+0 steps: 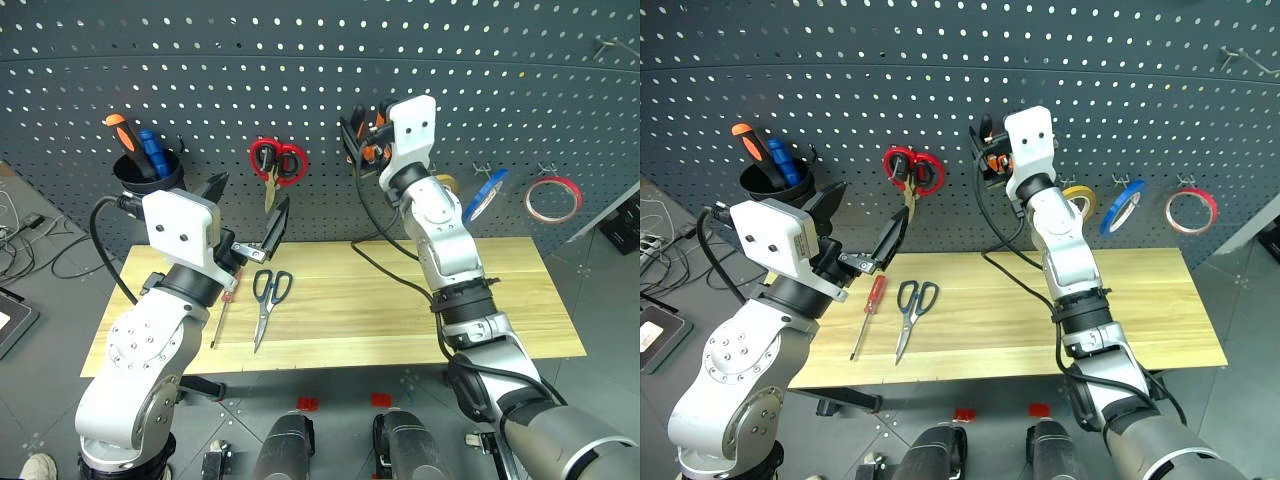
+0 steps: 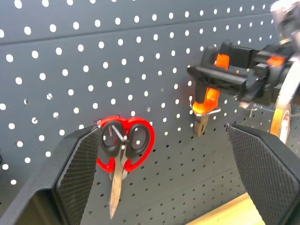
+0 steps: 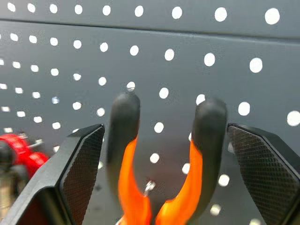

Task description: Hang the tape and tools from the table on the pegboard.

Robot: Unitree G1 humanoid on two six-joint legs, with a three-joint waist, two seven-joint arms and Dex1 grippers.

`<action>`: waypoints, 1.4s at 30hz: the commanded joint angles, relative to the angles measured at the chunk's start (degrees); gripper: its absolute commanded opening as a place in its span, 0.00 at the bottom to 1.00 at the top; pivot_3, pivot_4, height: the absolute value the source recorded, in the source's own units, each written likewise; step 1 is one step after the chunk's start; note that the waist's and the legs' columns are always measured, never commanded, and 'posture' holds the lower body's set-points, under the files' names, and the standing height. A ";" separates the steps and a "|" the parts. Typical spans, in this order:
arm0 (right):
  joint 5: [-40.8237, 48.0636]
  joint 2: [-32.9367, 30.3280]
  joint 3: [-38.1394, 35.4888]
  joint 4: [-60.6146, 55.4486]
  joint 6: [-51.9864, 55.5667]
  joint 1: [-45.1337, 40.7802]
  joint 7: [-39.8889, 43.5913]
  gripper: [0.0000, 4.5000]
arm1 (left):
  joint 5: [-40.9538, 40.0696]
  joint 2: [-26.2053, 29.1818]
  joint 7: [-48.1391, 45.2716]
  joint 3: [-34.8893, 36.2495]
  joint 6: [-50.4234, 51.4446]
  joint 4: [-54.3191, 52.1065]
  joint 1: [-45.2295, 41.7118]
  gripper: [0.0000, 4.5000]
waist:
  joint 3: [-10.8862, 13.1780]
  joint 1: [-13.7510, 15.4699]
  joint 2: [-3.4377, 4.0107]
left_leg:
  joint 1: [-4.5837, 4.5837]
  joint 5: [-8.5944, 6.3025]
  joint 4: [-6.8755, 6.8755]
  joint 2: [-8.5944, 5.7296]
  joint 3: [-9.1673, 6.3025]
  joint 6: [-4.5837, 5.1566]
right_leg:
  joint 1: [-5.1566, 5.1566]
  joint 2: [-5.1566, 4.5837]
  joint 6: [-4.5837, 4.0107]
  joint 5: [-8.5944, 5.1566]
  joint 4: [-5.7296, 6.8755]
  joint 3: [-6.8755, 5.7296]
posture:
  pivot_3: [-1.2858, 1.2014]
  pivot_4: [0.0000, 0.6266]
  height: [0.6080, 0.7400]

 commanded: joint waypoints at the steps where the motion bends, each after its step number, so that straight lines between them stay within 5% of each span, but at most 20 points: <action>1: 5.82 -1.34 -0.87 -11.42 6.49 2.25 4.14 1.00 | -0.04 0.43 -0.57 0.78 0.20 -3.05 0.64 1.00 | 0.00 0.02 0.00 | 0.00 0.00 0.00 0.00 -0.01 0.00 | 0.00 0.00 0.00 0.00 -0.01 0.00 | 0.51 0.31 1.00; 11: 17.26 -9.60 0.89 -29.73 23.49 11.82 15.38 1.00 | 3.86 -0.23 1.41 -0.24 1.02 -1.63 6.05 1.00 | 0.04 -0.19 0.06 | 0.08 -0.07 -0.01 0.00 -0.04 0.12 | 0.09 -0.01 -0.02 -0.01 -0.05 0.02 | 0.50 0.36 1.00; 20: 15.90 -21.31 6.57 -27.52 13.86 22.43 34.34 1.00 | 9.55 -2.99 4.18 -1.73 3.68 6.47 11.20 1.00 | 0.73 -0.20 0.42 | 0.28 -0.30 0.03 -0.06 -0.01 0.54 | 0.27 -0.24 -0.08 -0.05 -0.14 0.02 | 0.49 0.47 1.00; 28: 13.47 -25.00 10.93 -23.81 0.98 27.97 45.39 1.00 | 9.32 -3.26 3.67 -0.45 11.08 12.24 10.80 1.00 | 5.10 -0.47 0.46 | 0.96 -0.38 0.04 -0.02 -0.07 0.68 | 0.94 -0.35 -0.27 -0.17 -0.11 0.00 | 0.49 0.65 1.00; 42: 13.47 -21.09 13.79 -25.34 3.75 28.14 44.67 1.00 | 8.79 -2.83 0.38 -1.38 17.73 23.21 7.05 1.00 | 12.25 -0.93 0.60 | 0.86 -0.35 0.06 0.04 -0.30 0.61 | 0.82 -0.42 -0.33 -0.20 0.02 -0.09 | 0.48 0.83 1.00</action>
